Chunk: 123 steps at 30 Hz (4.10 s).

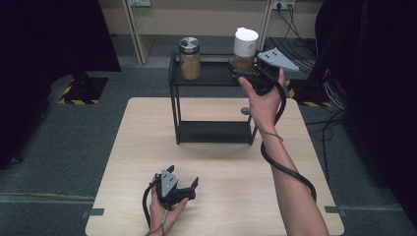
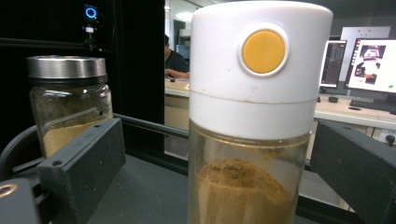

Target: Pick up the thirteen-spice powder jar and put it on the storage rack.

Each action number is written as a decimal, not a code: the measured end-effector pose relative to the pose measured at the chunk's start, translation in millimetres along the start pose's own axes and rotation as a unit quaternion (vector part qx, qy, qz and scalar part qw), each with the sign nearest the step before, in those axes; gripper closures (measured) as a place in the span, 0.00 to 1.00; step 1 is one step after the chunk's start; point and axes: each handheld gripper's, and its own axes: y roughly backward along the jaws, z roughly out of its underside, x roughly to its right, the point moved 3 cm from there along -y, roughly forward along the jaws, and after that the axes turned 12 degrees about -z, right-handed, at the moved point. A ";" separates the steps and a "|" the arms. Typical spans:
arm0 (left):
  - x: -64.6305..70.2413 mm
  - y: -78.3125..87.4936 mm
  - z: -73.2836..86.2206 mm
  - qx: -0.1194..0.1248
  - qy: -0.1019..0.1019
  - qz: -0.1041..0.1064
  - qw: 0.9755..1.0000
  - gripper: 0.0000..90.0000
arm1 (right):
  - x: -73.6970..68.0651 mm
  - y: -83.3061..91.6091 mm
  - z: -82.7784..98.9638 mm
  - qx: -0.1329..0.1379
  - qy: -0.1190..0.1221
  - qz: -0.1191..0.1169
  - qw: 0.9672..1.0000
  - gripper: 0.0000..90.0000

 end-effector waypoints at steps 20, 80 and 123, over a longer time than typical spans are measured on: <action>1.0 0.6 0.8 0.003 -0.001 -0.002 1.000 0.02 | 2.9 34.6 17.6 -0.002 0.007 -0.028 1.000 0.03; 1.3 1.6 1.1 0.003 0.000 -0.003 1.000 0.02 | -27.3 100.5 116.6 0.011 0.013 -0.061 0.998 0.03; 2.1 1.9 1.5 0.004 0.000 -0.005 1.000 0.02 | -40.3 129.6 175.4 -0.019 -0.008 -0.074 0.997 0.02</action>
